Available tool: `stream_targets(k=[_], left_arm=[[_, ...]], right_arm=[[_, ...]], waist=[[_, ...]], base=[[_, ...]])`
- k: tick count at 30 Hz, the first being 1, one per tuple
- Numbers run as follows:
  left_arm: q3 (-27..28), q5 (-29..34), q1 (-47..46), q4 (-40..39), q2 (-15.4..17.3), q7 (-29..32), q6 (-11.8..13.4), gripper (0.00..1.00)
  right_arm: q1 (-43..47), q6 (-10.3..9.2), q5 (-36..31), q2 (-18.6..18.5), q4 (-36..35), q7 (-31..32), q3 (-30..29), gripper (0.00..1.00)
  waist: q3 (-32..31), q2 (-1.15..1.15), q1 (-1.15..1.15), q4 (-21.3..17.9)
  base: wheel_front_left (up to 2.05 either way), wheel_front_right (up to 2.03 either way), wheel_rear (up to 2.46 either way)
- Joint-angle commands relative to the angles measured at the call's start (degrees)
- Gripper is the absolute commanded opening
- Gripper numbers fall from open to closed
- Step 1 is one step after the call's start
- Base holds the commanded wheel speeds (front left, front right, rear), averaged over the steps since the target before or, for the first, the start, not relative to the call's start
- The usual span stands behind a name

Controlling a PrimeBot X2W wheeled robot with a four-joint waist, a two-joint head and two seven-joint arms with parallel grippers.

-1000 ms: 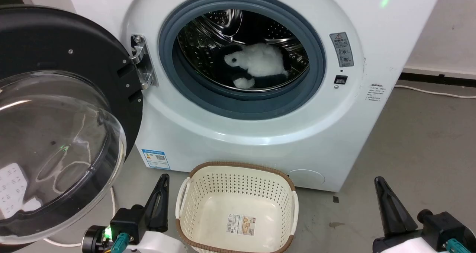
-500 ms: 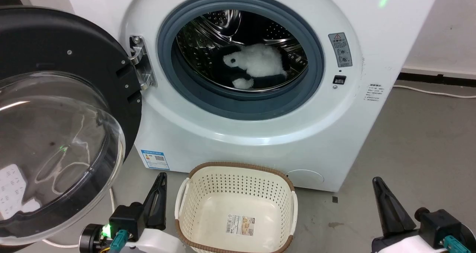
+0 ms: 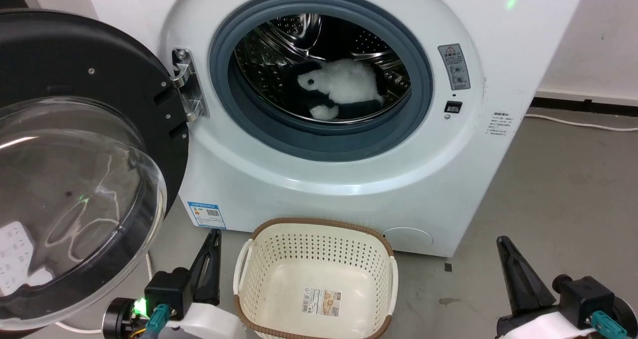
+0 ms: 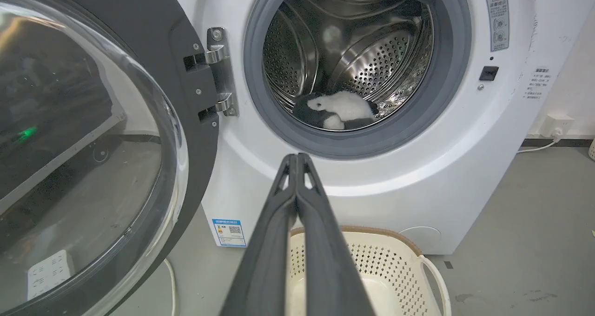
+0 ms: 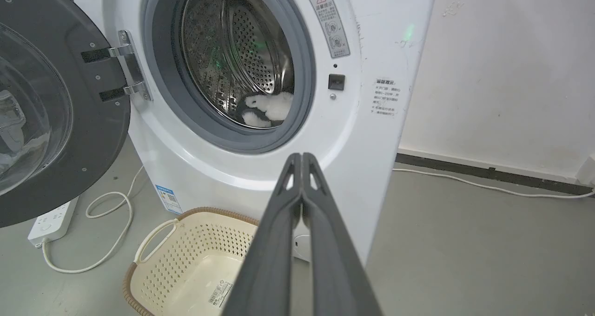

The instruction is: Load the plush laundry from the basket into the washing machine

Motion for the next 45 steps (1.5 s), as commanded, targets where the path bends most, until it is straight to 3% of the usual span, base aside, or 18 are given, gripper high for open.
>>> stream_targets(k=[1, 45], left_arm=[[0.4, 0.5, 0.4, -0.4, -0.1, 0.3, 0.2, 0.0], [3.3, 3.8, 0.7, -3.5, -1.0, 5.6, 0.5, 0.0]], right_arm=[[-0.6, -0.02, -0.5, 0.0, -0.4, 0.3, 0.1, 0.0], [-1.9, -0.04, -2.1, 0.0, -1.5, 5.6, 0.7, 0.0]], waist=[[0.0, 0.0, 0.0, 0.0], [-0.3, 0.0, 0.0, -0.7]], base=[[0.0, 0.0, 0.0], [0.0, 0.0, 0.0]])
